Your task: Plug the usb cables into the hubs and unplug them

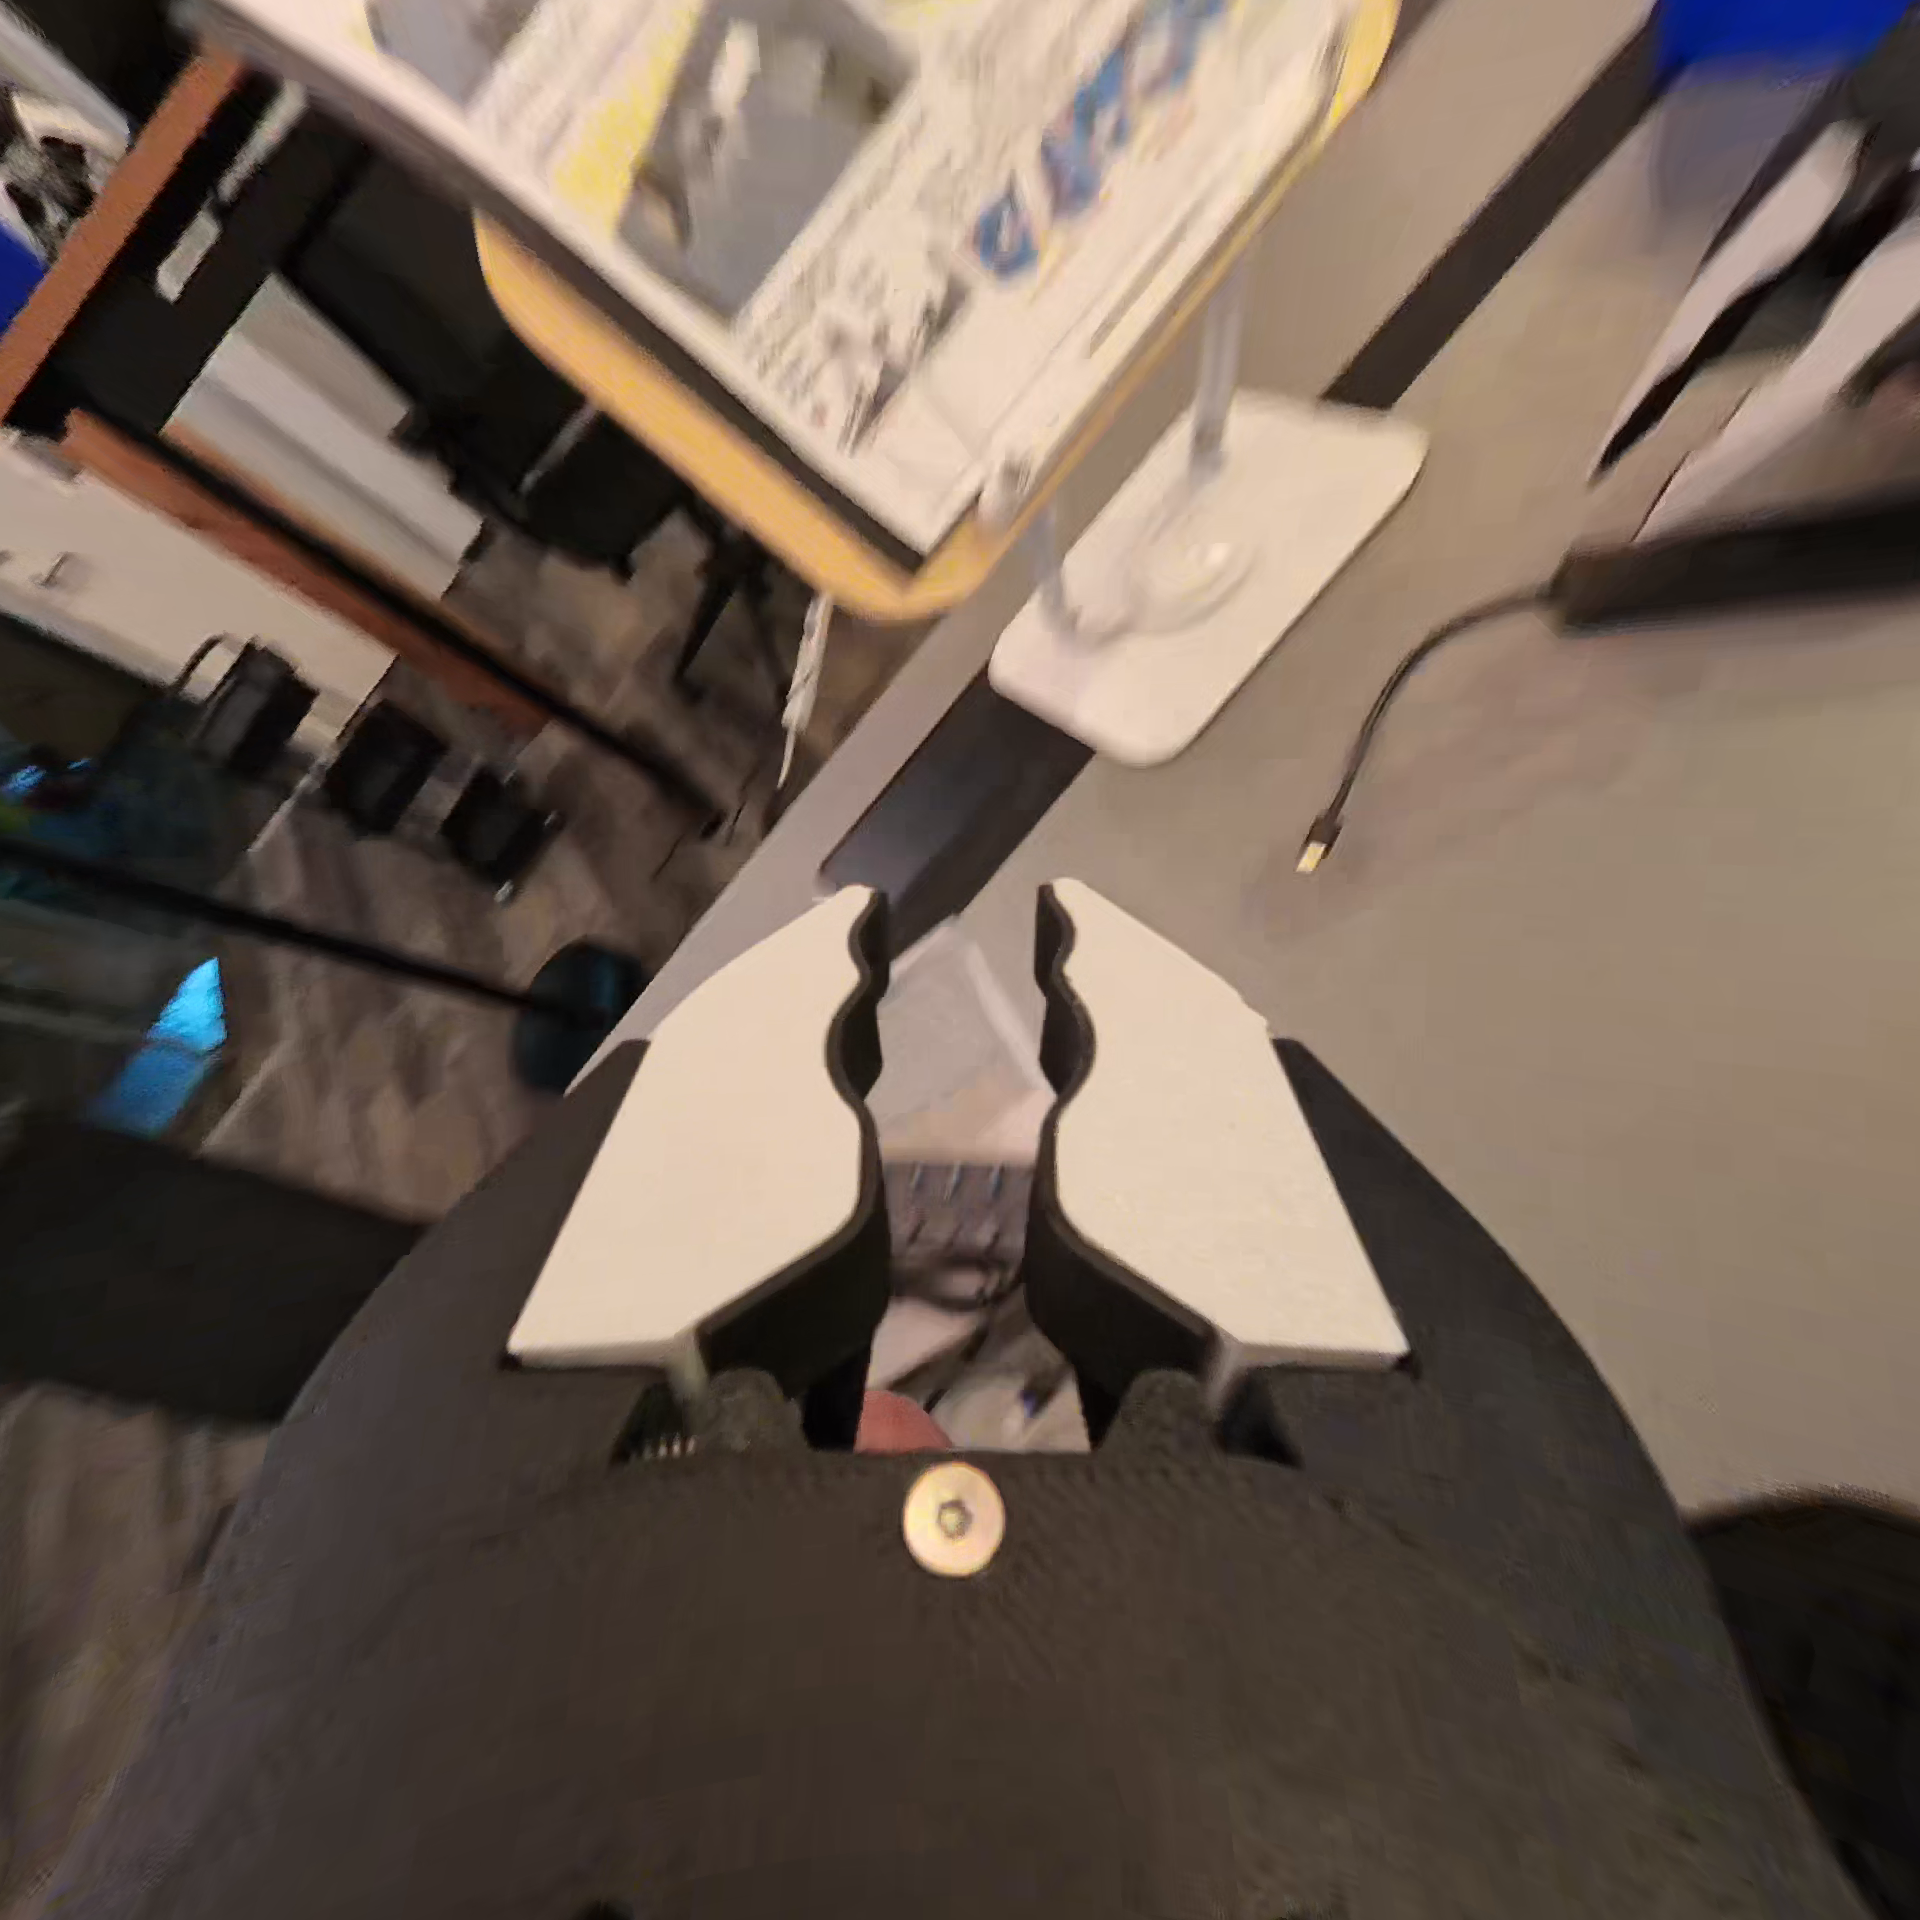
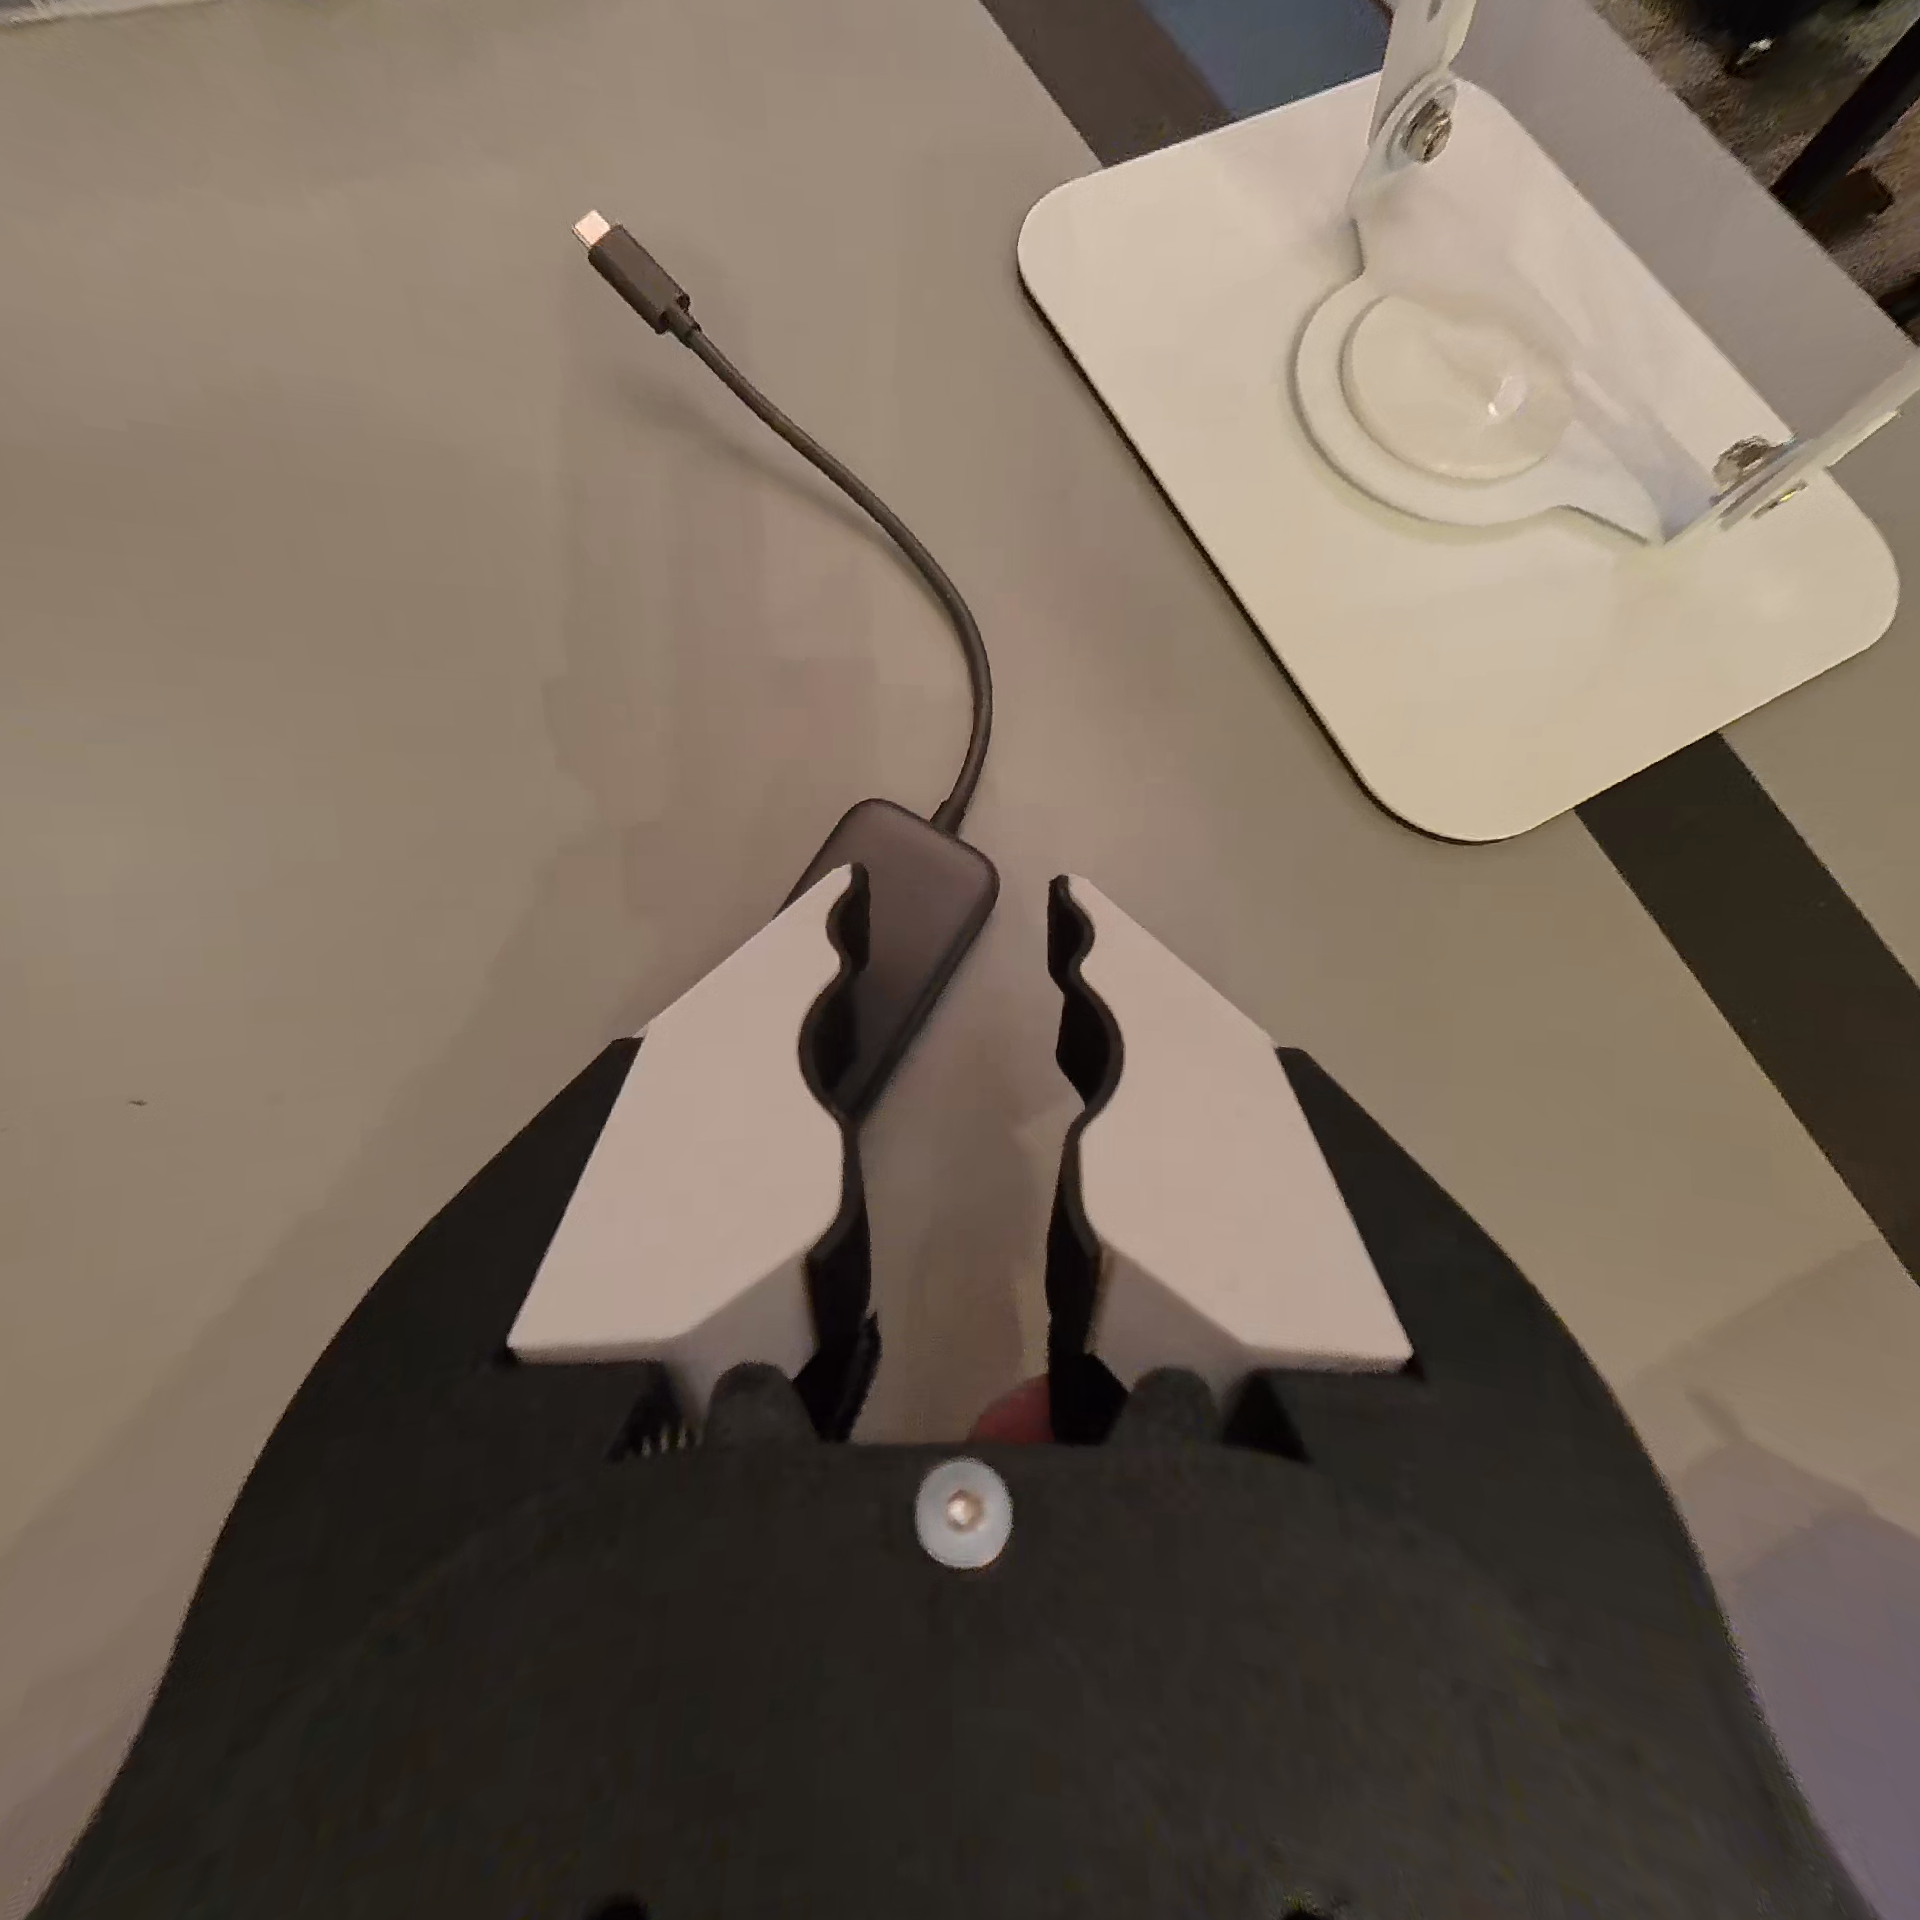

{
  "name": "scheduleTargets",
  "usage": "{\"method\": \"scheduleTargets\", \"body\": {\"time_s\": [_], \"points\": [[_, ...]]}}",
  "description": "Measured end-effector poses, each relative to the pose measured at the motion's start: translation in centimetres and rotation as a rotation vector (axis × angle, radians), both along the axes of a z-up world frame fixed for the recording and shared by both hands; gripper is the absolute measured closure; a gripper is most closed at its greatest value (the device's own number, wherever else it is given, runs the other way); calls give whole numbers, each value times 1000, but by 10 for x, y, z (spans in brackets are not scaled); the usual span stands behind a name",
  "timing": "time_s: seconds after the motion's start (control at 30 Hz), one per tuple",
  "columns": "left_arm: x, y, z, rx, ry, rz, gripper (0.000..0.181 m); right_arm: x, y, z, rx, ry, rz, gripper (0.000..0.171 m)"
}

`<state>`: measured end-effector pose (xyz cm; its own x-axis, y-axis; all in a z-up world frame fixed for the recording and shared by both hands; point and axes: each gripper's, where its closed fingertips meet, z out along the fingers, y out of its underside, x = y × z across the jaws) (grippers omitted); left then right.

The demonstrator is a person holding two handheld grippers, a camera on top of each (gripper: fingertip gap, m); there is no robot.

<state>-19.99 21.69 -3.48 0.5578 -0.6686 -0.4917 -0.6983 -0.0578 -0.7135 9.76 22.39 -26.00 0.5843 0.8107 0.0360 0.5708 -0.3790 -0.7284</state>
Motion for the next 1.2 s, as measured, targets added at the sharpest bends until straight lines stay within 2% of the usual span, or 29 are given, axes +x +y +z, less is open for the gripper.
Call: {"method": "scheduleTargets", "body": {"time_s": [0.03,0.17,0.37,0.47,0.63,0.87,0.9,0.93,1.1,1.2], "points": [[-18,-1,-7,-5,77,38,153,1,1,2,6,4,-4,139],[-92,-15,-55,-113,285,138,150,4,3,3,8,17,-13,139],[-195,-31,-159,-384,547,275,150,0,1,-1,13,-1,1,141],[-214,-31,-196,-487,564,264,151,-2,0,0,20,-2,7,141],[-210,-23,-222,-569,556,238,151,-2,0,1,23,4,14,142],[-228,-18,-257,-656,750,256,153,-3,0,3,30,9,20,143],[-228,-18,-260,-673,752,254,158,-3,0,3,31,10,20,143],[-228,-17,-262,-673,745,255,165,-2,0,4,32,11,19,143],[-227,-15,-263,-684,710,259,170,-3,0,5,36,14,23,145],[-232,-16,-257,-657,756,268,175,-3,0,6,39,14,24,145]]}}
